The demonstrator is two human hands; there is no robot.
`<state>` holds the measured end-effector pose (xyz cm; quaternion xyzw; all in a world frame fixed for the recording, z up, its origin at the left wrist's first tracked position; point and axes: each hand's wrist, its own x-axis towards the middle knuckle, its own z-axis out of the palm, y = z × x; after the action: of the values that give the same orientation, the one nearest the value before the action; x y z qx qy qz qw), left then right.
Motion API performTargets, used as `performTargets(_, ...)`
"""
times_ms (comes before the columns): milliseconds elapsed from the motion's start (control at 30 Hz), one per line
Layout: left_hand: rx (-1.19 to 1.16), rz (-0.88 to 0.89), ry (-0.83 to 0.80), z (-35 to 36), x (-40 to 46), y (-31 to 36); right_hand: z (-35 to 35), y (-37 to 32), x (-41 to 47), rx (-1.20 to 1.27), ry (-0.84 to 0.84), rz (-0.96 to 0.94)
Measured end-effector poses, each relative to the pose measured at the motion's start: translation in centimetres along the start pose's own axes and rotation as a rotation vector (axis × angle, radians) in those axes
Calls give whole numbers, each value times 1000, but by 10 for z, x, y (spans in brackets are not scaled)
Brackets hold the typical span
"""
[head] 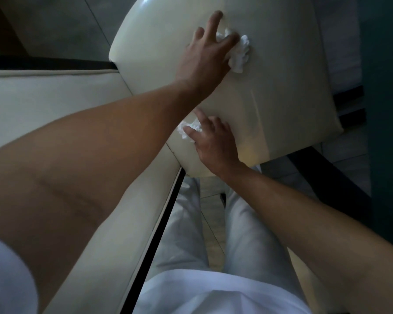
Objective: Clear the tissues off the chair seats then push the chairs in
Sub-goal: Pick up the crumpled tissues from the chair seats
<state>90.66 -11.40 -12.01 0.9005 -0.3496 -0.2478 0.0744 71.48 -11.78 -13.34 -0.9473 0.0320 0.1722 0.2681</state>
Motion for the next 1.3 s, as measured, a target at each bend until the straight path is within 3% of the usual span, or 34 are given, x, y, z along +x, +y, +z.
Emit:
performTargets(233,-97,30,91,-2,-11,-26,0,8,-2,51,0,6)
performTargets(667,-37,62,60,-7,-19,-48,3,10,-10,86,47,-5)
performTargets(967,-87,-19,83,-16,-26,-54,-6,6,1,138,54,45)
performTargets(1300,-118,-122,139,-50,-40,-61,-58,-6,-16,271,224,144)
